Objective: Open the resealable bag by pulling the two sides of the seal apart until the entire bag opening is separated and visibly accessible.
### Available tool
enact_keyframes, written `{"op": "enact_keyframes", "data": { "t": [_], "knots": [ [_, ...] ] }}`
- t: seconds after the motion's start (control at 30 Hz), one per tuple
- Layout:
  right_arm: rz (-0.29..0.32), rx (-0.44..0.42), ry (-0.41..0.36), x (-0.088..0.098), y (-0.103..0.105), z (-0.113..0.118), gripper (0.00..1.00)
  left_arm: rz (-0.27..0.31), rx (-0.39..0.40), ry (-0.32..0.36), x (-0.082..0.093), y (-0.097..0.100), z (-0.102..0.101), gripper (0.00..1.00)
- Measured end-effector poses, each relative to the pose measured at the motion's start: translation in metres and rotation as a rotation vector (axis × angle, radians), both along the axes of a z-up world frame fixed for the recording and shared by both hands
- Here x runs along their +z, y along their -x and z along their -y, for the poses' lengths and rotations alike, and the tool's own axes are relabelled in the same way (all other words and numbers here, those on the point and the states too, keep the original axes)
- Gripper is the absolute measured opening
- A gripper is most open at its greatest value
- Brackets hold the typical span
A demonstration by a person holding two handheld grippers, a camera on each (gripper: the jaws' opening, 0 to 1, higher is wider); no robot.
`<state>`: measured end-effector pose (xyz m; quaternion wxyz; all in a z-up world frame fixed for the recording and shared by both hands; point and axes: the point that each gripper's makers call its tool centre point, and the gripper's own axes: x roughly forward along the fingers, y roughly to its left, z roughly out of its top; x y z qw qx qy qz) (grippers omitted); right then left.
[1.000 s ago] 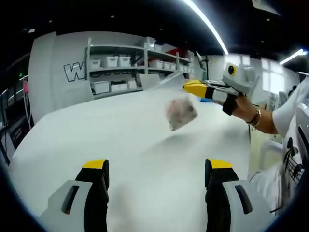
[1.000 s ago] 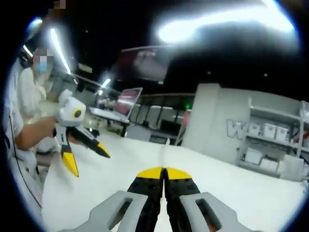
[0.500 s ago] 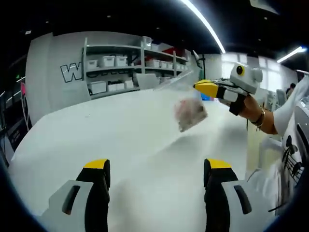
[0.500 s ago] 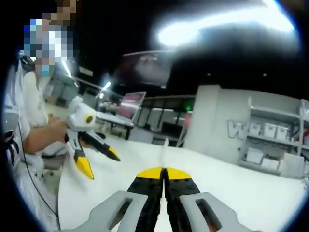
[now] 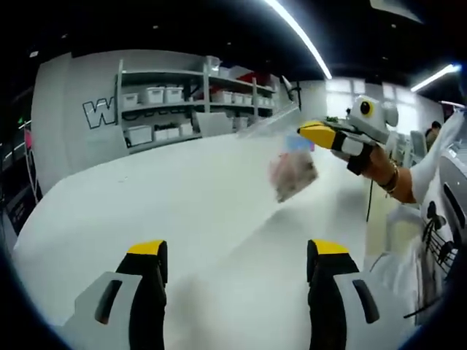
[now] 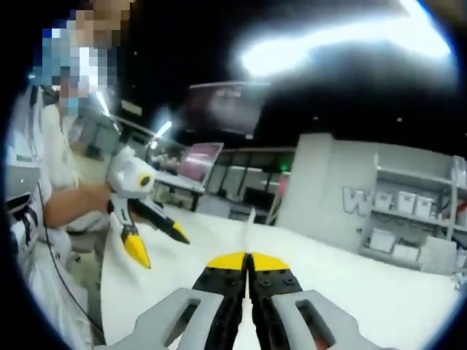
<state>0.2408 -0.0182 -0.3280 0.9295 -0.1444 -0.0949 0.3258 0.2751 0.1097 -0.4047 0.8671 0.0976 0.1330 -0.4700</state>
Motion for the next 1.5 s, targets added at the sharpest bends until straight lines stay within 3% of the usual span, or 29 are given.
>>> {"op": "enact_keyframes", "data": {
  "t": [0.13, 0.77, 1.03, 1.27, 1.5],
  "knots": [
    [-0.009, 0.03, 0.05, -0.017, 0.005, -0.01, 0.0, 0.01, -0.016, 0.005, 0.002, 0.002, 0.003, 0.73],
    [-0.08, 0.155, 0.048, -0.043, 0.02, -0.043, 0.0, 0.052, -0.047, -0.034, 0.001, 0.008, 0.009, 0.69],
    [-0.118, 0.219, 0.108, -0.061, 0.026, -0.062, 0.0, 0.072, -0.036, -0.045, 0.005, 0.005, 0.003, 0.68],
    [-0.136, 0.242, 0.148, -0.072, 0.03, -0.071, 0.0, 0.076, -0.049, -0.096, -0.002, 0.013, -0.003, 0.67],
    [-0.152, 0.239, 0.146, -0.074, 0.031, -0.07, 0.0, 0.104, -0.047, -0.074, -0.004, 0.017, -0.006, 0.62]
  ]
}}
